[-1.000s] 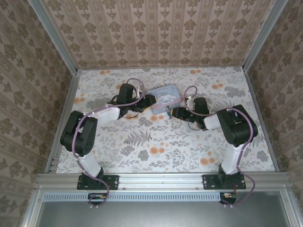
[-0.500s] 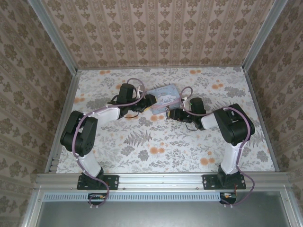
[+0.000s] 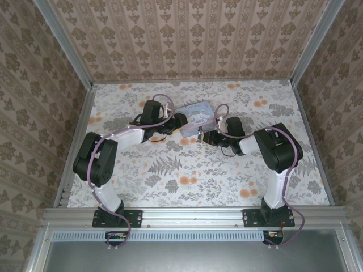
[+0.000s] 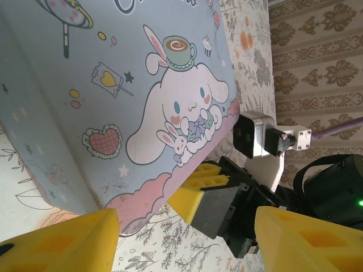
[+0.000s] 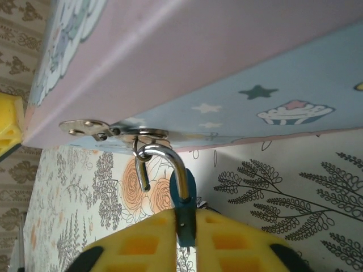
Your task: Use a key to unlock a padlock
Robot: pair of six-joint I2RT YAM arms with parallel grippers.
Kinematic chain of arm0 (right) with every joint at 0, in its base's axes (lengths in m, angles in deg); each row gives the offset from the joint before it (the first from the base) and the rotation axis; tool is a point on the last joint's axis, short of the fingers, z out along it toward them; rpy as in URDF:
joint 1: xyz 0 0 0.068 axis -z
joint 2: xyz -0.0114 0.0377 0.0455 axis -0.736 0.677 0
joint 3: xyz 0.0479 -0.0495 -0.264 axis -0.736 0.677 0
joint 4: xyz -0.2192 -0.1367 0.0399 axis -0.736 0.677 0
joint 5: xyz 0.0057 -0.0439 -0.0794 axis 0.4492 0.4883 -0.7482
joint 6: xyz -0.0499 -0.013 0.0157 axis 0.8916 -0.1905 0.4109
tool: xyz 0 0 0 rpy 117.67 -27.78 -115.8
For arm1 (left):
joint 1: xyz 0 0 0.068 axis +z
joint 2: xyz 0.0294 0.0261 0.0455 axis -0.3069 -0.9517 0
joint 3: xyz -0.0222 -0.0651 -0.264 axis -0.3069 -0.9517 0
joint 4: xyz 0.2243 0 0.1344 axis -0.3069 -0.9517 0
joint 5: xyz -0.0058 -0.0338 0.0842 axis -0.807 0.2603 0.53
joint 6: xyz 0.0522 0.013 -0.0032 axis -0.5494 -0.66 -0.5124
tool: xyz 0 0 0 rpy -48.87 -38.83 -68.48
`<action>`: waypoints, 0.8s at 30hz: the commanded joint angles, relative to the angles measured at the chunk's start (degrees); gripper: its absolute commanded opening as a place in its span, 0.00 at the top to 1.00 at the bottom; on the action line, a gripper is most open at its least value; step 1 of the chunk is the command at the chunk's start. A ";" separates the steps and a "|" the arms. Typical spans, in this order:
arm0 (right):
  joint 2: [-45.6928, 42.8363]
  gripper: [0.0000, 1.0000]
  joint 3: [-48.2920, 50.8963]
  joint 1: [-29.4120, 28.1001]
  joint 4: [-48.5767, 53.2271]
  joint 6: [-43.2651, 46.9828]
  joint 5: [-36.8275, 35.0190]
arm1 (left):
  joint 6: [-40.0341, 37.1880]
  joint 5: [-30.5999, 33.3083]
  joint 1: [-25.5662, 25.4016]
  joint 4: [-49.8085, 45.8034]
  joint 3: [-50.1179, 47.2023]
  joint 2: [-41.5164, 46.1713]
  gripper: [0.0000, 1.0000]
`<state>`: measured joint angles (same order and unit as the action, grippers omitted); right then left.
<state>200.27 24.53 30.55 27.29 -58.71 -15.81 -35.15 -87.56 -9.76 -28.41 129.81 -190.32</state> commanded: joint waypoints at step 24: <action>-2.06 1.00 7.04 -0.36 -11.48 -23.31 -9.49 | -23.70 19.90 -4.05 -28.28 14.97 -2.30 0.35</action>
<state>199.00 29.71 30.22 19.31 -75.28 -21.32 -50.62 -75.54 -12.19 -47.03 141.33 -191.08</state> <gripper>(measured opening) 0.067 0.654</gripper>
